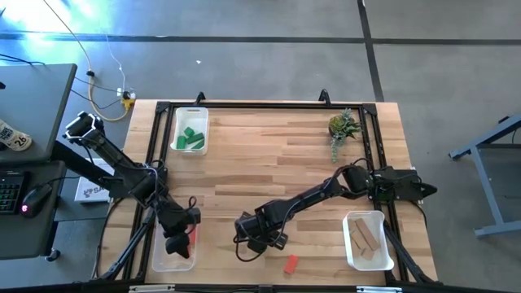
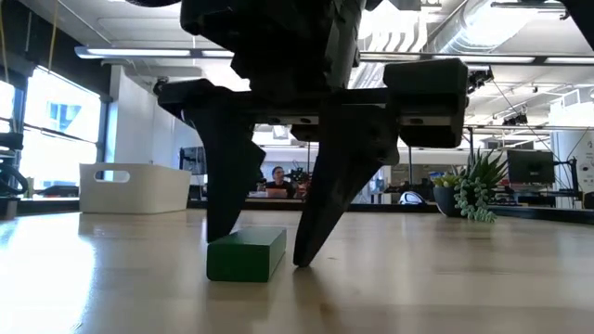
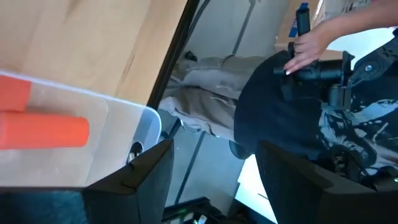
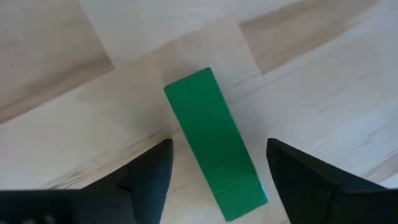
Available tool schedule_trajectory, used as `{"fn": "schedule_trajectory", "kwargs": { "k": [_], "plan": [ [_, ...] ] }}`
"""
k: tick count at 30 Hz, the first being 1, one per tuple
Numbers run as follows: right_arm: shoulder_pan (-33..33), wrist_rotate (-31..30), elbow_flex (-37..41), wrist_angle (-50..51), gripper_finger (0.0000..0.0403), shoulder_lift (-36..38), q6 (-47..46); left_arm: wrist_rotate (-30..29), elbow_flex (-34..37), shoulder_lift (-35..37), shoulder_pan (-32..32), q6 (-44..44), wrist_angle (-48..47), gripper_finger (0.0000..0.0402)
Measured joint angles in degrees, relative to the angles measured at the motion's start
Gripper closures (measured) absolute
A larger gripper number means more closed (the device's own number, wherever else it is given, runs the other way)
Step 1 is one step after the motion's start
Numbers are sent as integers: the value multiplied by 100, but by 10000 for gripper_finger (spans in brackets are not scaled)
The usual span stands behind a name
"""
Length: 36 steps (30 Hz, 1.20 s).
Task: Sort & place blocks by color
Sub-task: Put the green block into the top white bin
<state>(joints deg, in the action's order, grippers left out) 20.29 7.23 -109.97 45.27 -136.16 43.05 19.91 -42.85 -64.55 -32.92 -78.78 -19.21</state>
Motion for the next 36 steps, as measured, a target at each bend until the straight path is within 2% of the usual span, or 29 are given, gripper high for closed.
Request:
{"fn": "schedule_trajectory", "kwargs": {
  "k": [11, 16, 21, 27, 36],
  "plan": [
    [2, 78, 7, 98, 328, -13, -777, -255, 0, 0, 410, 943, -22, 186],
    [2, -27, 4, 48, 329, -18, -1757, -564, 0, 0, 743, 1464, -23, 186],
    [1, -162, -160, 74, 329, -41, -3006, -526, 0, -2, 1036, 2122, -24, 186],
    [-22, -1288, -668, 309, 329, -45, -3684, -514, 0, -2, 1394, 2855, -71, 186],
    [-29, -2362, -1416, 1282, 329, -47, -4551, -512, 0, -4, 2129, 3336, -115, 186]
  ]
}}
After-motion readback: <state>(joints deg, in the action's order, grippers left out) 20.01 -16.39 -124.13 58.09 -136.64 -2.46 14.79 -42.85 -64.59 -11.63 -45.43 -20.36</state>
